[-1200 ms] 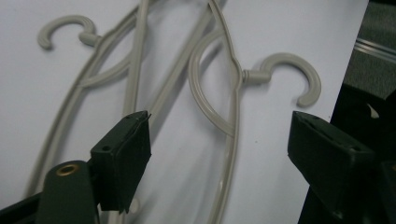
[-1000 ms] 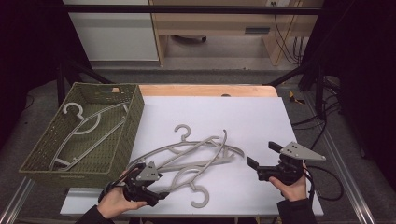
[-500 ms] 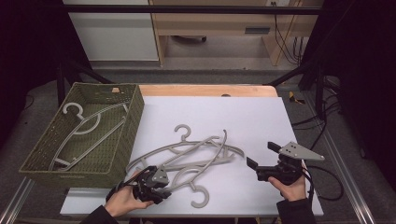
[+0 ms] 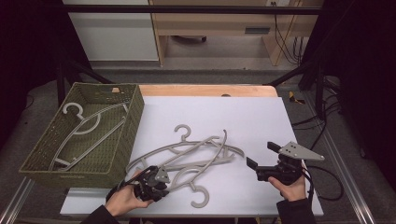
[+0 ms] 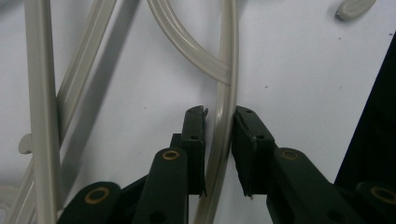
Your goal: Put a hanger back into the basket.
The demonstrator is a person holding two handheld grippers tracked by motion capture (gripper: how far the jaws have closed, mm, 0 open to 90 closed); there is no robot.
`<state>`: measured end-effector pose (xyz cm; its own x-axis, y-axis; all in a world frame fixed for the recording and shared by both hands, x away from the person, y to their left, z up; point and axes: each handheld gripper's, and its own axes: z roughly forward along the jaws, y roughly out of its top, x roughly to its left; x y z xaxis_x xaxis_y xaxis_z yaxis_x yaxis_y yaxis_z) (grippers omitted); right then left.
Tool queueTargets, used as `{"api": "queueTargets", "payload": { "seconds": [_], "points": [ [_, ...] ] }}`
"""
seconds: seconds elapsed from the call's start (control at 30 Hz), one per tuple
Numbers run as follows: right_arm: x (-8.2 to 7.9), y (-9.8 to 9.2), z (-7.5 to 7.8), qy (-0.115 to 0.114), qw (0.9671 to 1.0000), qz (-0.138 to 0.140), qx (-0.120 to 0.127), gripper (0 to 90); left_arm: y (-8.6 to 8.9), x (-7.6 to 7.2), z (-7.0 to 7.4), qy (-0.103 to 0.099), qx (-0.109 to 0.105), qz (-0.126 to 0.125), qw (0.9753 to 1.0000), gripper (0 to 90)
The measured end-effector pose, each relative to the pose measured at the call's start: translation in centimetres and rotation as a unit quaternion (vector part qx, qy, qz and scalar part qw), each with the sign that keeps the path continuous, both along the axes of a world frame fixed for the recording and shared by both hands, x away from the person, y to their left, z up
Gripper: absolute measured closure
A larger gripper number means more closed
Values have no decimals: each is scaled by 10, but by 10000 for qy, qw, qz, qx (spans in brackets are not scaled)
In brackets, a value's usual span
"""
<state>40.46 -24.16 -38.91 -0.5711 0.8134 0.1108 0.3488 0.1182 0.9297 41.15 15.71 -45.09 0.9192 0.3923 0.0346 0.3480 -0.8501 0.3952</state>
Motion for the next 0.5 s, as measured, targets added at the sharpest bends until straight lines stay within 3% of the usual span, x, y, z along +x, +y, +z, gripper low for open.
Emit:
{"api": "queueTargets", "payload": {
  "seconds": [0.23, 0.37, 0.4, 0.5],
  "points": [
    [0, 1, 0, -3, 10000, 48, -34, 22, -7, 0, 2, 100, 226, 13, 9997, 779],
    [0, 1, 0, 6, 10000, 46, -16, 21, -8, -1, 2, -16, 276, -137, 9995, 793],
    [0, 1, 0, 2, 10000, 12, 11, 22, -9, -3, 2, -86, 312, -278, 9991, 812],
    [0, 0, 0, 0, 10000, 9, 8, 22, -9, -3, 3, -95, 290, -226, 9993, 821]
  ]
}}
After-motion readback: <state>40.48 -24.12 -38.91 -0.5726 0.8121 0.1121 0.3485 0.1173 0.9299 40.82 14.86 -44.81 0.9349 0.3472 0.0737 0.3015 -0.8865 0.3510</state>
